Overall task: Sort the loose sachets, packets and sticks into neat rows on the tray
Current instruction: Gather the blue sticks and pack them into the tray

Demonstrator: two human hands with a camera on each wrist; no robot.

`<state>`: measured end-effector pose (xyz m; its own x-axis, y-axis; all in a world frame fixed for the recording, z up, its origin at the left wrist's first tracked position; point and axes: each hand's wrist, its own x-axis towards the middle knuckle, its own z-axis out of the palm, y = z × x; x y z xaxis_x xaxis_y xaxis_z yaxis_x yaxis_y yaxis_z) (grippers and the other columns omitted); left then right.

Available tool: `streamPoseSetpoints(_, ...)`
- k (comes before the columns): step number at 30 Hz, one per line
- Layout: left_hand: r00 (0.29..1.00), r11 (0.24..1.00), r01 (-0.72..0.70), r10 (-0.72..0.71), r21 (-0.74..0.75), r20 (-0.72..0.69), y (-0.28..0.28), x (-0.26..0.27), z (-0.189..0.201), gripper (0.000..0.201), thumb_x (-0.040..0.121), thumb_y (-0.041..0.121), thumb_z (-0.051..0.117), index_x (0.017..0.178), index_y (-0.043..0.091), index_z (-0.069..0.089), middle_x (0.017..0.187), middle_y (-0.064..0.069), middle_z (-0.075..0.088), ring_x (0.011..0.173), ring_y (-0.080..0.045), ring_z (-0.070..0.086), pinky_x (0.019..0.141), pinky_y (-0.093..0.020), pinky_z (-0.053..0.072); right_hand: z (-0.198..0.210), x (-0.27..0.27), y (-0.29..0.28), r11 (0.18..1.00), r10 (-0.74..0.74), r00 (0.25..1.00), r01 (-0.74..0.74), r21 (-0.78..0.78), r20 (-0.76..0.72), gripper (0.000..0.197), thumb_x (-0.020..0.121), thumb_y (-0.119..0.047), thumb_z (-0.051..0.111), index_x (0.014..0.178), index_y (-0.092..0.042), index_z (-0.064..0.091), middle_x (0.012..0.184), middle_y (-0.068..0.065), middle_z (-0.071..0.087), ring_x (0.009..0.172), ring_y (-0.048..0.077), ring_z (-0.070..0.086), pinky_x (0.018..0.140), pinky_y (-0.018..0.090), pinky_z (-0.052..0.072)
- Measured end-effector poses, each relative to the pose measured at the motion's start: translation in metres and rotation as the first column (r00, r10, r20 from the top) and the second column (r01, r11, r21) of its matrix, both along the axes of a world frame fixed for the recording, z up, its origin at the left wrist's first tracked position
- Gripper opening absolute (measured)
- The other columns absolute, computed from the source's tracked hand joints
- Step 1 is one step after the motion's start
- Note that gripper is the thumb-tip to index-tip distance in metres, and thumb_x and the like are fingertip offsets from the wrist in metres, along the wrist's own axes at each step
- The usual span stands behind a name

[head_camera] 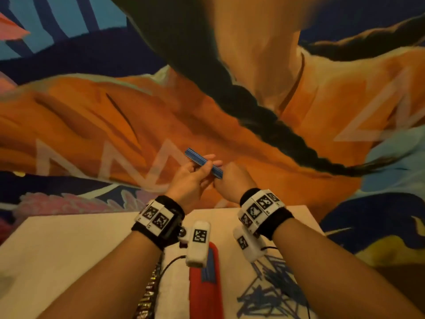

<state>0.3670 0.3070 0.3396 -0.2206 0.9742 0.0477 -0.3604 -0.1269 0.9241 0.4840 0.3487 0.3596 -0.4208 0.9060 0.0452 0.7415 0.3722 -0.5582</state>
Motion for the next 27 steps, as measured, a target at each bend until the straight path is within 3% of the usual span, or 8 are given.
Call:
streamPoseSetpoints(6, 0.995, 0.968, -0.051, 0.069, -0.247, 0.065, -0.008, 0.021, -0.095, 0.011, 0.102, 0.005, 0.045, 0.098, 0.004, 0.056, 0.087, -0.011, 0.065, 0.081, -0.019, 0.065, 0.077, -0.027, 0.055, -0.119, 0.003, -0.006, 0.967, 0.073, 0.991, -0.044, -0.250, 0.108, 0.031, 0.088, -0.018, 0.052, 0.119, -0.015, 0.055, 0.102, 0.008, 0.062, 0.094, 0.030, 0.062, 0.068, 0.029, 0.041)
streamPoseSetpoints(10, 0.990, 0.879, -0.072, 0.119, -0.471, 0.071, -0.022, 0.024, -0.162, 0.011, 0.104, 0.006, 0.045, 0.098, 0.002, 0.053, 0.081, -0.010, 0.057, 0.076, -0.025, 0.062, 0.068, -0.036, 0.056, -0.185, 0.019, -0.028, 0.887, 0.188, 0.972, -0.105, -0.449, 0.144, 0.022, 0.090, -0.030, 0.059, 0.104, -0.014, 0.062, 0.083, 0.001, 0.061, 0.082, 0.028, 0.065, 0.055, 0.024, 0.041)
streamPoseSetpoints(12, 0.992, 0.795, -0.099, 0.125, -0.598, 0.001, -0.030, 0.021, -0.198, 0.013, 0.104, 0.006, 0.047, 0.094, 0.002, 0.054, 0.079, -0.012, 0.057, 0.074, -0.027, 0.060, 0.066, -0.040, 0.055, -0.213, 0.031, -0.038, 0.819, 0.197, 0.973, -0.096, -0.566, 0.121, 0.028, 0.087, -0.029, 0.066, 0.105, -0.007, 0.067, 0.089, 0.010, 0.070, 0.082, 0.027, 0.069, 0.064, 0.030, 0.055)
streamPoseSetpoints(13, 0.994, 0.745, -0.107, 0.105, -0.658, -0.042, -0.034, 0.017, -0.218, 0.014, 0.103, 0.005, 0.049, 0.091, 0.001, 0.055, 0.079, -0.014, 0.058, 0.074, -0.029, 0.060, 0.067, -0.043, 0.054, -0.227, 0.038, -0.042, 0.792, 0.196, 0.972, -0.081, -0.605, 0.127, 0.033, 0.087, -0.029, 0.069, 0.108, -0.004, 0.068, 0.097, 0.015, 0.071, 0.088, 0.029, 0.069, 0.076, 0.037, 0.058)
streamPoseSetpoints(15, 0.984, 0.643, -0.124, -0.017, -0.756, -0.176, -0.043, 0.012, -0.255, 0.015, 0.099, 0.008, 0.057, 0.086, 0.000, 0.059, 0.085, -0.023, 0.066, 0.076, -0.035, 0.064, 0.076, -0.051, 0.056, -0.252, 0.050, -0.050, 0.752, 0.191, 0.968, -0.039, -0.658, 0.160, 0.031, 0.086, -0.031, 0.071, 0.106, -0.007, 0.069, 0.104, 0.015, 0.071, 0.095, 0.029, 0.068, 0.084, 0.043, 0.057)
streamPoseSetpoints(19, 0.910, 0.502, -0.181, -0.239, -0.846, -0.337, -0.048, 0.000, -0.352, 0.012, 0.086, 0.011, 0.070, 0.086, -0.001, 0.070, 0.088, -0.023, 0.074, 0.086, -0.038, 0.072, 0.084, -0.055, 0.058, -0.302, 0.072, -0.065, 0.701, 0.158, 0.973, 0.010, -0.713, 0.168, 0.014, 0.085, -0.037, 0.071, 0.085, -0.029, 0.060, 0.095, 0.001, 0.069, 0.092, 0.020, 0.068, 0.083, 0.033, 0.056)
streamPoseSetpoints(23, 0.824, 0.483, -0.199, -0.389, -0.853, -0.412, -0.047, 0.018, -0.350, 0.015, 0.087, 0.011, 0.072, 0.092, -0.003, 0.072, 0.089, -0.016, 0.075, 0.087, -0.031, 0.072, 0.086, -0.045, 0.058, -0.333, 0.087, -0.077, 0.650, 0.107, 0.981, 0.053, -0.758, 0.161, 0.014, 0.088, -0.031, 0.070, 0.080, -0.025, 0.060, 0.070, -0.004, 0.064, 0.068, 0.014, 0.065, 0.059, 0.022, 0.050)
streamPoseSetpoints(27, 0.732, 0.439, -0.225, -0.513, -0.870, -0.449, -0.049, 0.034, -0.352, 0.039, 0.084, 0.023, 0.077, 0.116, 0.003, 0.067, 0.113, -0.014, 0.069, 0.104, -0.032, 0.065, 0.092, -0.037, 0.054, -0.353, 0.092, -0.080, 0.658, 0.110, 0.979, 0.056, -0.751, 0.169, 0.019, 0.089, -0.029, 0.069, 0.072, -0.026, 0.060, 0.071, -0.008, 0.060, 0.078, 0.017, 0.062, 0.073, 0.027, 0.051)
